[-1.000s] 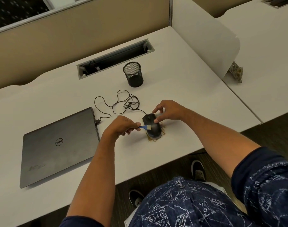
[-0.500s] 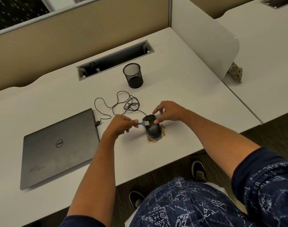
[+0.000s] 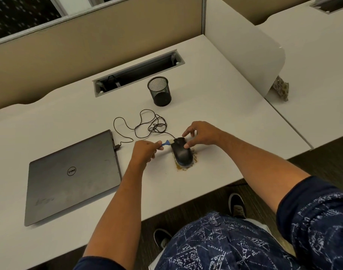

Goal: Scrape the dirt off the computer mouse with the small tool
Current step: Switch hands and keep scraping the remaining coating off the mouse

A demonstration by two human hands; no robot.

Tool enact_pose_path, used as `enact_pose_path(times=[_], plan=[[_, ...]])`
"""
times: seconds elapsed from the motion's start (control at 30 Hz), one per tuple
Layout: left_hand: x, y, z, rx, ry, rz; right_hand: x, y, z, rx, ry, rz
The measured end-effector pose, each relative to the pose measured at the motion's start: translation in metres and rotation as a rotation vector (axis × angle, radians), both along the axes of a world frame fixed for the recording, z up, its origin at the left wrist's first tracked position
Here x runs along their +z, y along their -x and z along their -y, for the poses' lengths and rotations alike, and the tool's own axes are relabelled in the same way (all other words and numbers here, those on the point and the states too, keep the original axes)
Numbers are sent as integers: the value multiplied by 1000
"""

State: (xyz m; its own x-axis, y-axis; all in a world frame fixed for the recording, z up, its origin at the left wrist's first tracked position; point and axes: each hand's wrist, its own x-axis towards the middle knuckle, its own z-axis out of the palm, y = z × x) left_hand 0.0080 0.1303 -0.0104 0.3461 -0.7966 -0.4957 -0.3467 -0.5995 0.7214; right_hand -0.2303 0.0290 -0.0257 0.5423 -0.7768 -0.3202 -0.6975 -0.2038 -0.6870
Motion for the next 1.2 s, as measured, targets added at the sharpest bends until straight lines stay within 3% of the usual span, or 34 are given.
enact_pose_path(times=[0.23,0.3,0.4,0.47,0.6,0.77,0.87,0.97,1.13,1.2], plan=[[-6,6,-2,19,29,170,2,1,0,3,4,7],[-5,8,3,70,36,73,2,0,0,7,6,-5],[-2,10,7,65,-115,-30,3,-1,0,10,6,-21],[-4,9,5,9,-148,30,3,-1,-1,10,6,-17],[-8,1,2,10,-17,182,3,0,-1,2,1,-4],[-1,-3,1,5,-66,-79,5,-2,0,7,4,-30],[-1,-3,0,-75,-122,18,6,-1,-1,9,5,-31],[-5,-7,-1,-66,-18,141,7,0,-2,1,-1,-17],[-1,-4,0,-21,52,-23,10,-3,-2,9,0,-38],[-3,-1,-1,-92,41,62,10,-2,-2,5,-2,-38]])
